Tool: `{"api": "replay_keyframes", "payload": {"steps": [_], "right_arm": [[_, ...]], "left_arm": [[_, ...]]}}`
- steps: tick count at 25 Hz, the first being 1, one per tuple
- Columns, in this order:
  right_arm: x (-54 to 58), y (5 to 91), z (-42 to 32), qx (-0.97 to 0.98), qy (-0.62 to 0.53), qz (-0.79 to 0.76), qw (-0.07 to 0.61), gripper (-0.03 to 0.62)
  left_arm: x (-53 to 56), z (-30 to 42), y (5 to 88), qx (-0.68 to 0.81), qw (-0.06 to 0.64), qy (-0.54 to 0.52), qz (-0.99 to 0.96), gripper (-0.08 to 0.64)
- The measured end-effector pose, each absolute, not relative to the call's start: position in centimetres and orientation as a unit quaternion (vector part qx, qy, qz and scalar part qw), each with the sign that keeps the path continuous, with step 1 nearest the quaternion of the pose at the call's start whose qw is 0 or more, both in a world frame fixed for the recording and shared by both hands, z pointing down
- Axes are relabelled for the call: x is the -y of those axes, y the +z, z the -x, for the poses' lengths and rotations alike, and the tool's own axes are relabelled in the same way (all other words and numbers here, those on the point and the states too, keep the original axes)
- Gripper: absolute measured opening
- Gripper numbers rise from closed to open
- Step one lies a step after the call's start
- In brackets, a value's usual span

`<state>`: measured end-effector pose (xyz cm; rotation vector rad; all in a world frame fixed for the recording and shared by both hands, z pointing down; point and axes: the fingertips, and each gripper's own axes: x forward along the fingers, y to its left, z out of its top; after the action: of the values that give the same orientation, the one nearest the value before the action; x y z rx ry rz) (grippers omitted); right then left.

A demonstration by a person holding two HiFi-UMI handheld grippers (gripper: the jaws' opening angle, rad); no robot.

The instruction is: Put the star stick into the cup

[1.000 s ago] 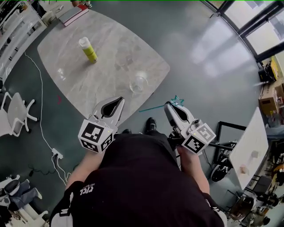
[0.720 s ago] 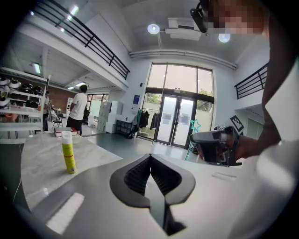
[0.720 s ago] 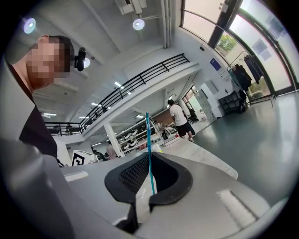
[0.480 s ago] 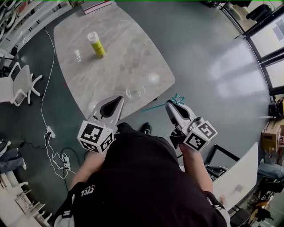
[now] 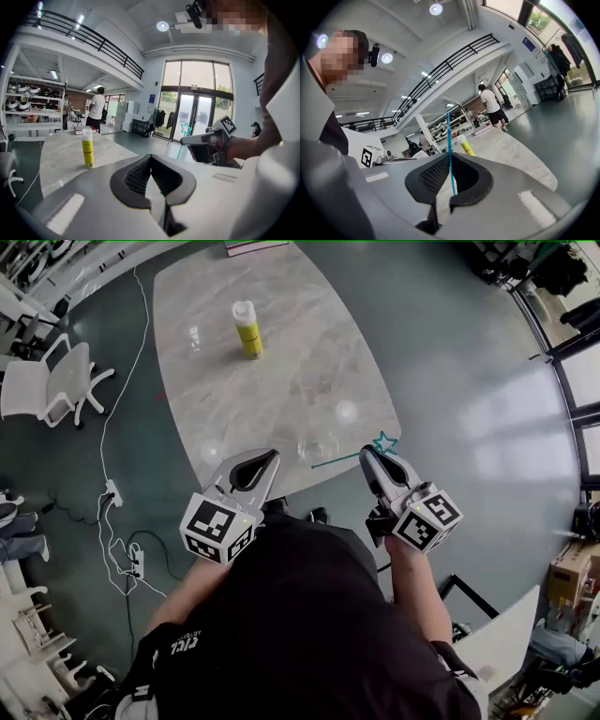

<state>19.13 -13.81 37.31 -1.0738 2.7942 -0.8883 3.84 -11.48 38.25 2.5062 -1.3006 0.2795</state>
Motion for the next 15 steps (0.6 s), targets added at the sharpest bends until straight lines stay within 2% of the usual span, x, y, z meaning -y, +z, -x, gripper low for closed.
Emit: {"api": "replay_keyframes", "payload": {"steps": [6, 15], "right_arm": [[16.9, 38.5, -17.1, -0.894, -0.281, 0.35, 0.0, 0.028], [20.0, 40.8, -17.2, -0.88, -0.276, 0.387, -0.023, 0.028]], "left_arm": [[13.7, -2.9, 39.0, 0.455, 0.17, 0.075, -0.871, 0.003], [17.2, -2.8, 42.4, 0.419, 0.179, 0.107, -0.884, 0.003]]}}
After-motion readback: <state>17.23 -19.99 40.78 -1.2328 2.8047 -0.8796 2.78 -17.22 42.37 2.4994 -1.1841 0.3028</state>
